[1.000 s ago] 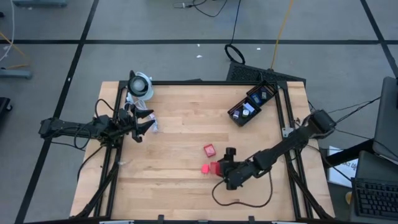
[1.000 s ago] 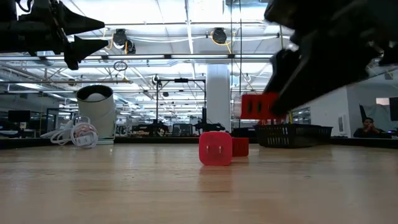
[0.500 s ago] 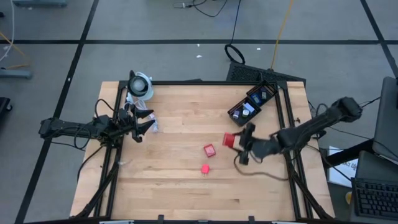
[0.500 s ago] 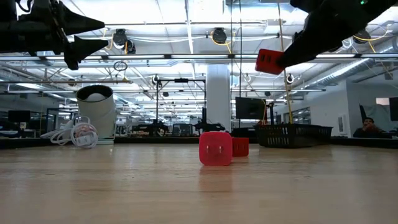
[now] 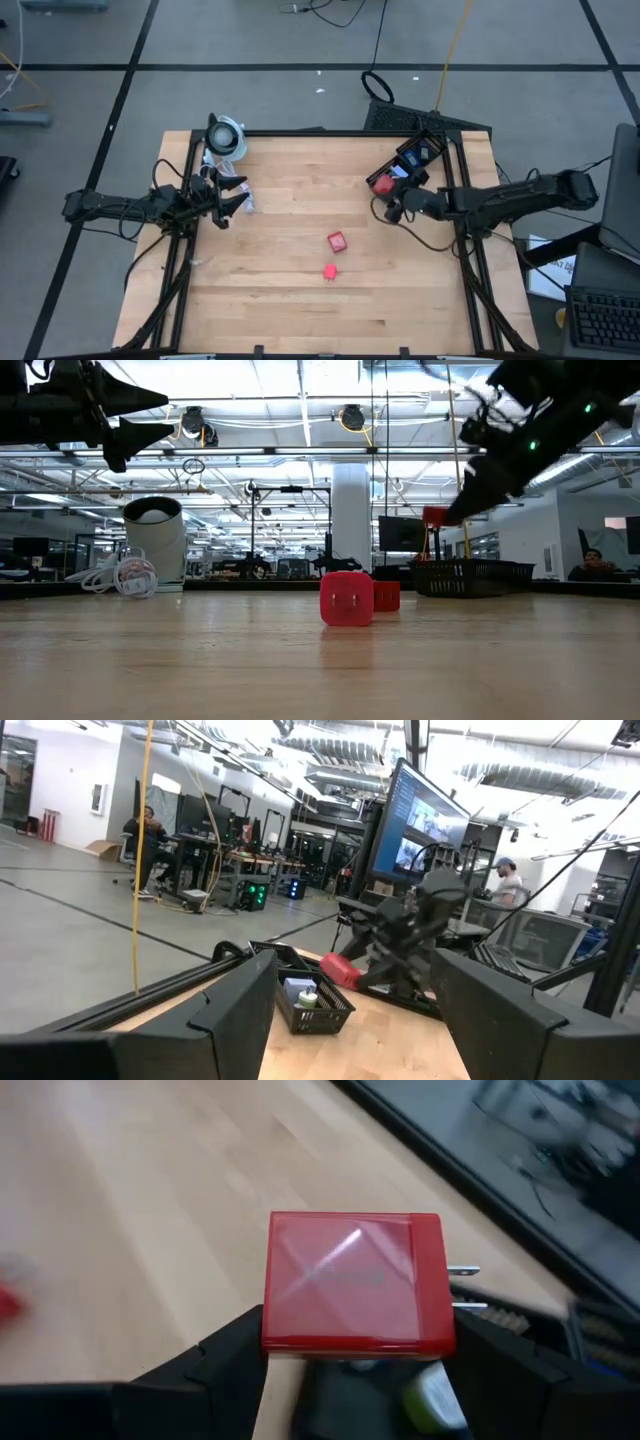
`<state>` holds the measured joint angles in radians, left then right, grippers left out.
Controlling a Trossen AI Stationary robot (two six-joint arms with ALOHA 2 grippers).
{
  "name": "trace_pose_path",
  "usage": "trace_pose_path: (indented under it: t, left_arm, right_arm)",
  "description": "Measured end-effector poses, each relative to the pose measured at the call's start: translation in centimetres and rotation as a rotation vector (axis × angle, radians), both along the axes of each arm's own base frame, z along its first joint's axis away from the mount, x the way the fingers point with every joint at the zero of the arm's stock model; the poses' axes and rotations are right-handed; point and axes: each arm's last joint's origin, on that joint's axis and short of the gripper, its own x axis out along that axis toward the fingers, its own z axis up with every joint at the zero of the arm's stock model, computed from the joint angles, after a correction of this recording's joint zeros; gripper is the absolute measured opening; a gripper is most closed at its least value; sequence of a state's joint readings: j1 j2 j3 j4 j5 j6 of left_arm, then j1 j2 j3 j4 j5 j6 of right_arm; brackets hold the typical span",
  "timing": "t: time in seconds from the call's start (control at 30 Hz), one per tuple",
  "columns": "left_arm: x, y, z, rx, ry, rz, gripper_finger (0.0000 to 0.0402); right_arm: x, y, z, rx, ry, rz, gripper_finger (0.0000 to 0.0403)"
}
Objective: Pick & Place Office items
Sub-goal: Put the big red charger adapter into the bottom black bin
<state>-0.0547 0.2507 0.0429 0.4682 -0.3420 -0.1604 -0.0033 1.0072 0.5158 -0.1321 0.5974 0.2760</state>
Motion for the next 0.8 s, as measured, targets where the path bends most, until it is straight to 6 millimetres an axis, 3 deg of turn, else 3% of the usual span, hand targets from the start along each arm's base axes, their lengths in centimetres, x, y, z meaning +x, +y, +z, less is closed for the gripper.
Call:
trace_pose_path:
  t: [0.33,0.63,0.8]
  left_arm:
    - [0.0,0.0,0.0,0.0,0.0,0.0,0.0267]
    - [0.0,0.0,0.0,0.0,0.0,0.0,0.0267]
    - [0.0,0.0,0.0,0.0,0.0,0.0,0.0267]
  right_arm:
    - [-1.4,-2.5,-3.0,0.06,0.094,-0.121,0.0251]
    - [-1.8,-2.8,-3.7,0.116,0.109,-0.1,0.0253]
    - [-1.7,-2.8,-3.7,0.132,0.108,-0.081,0.0278]
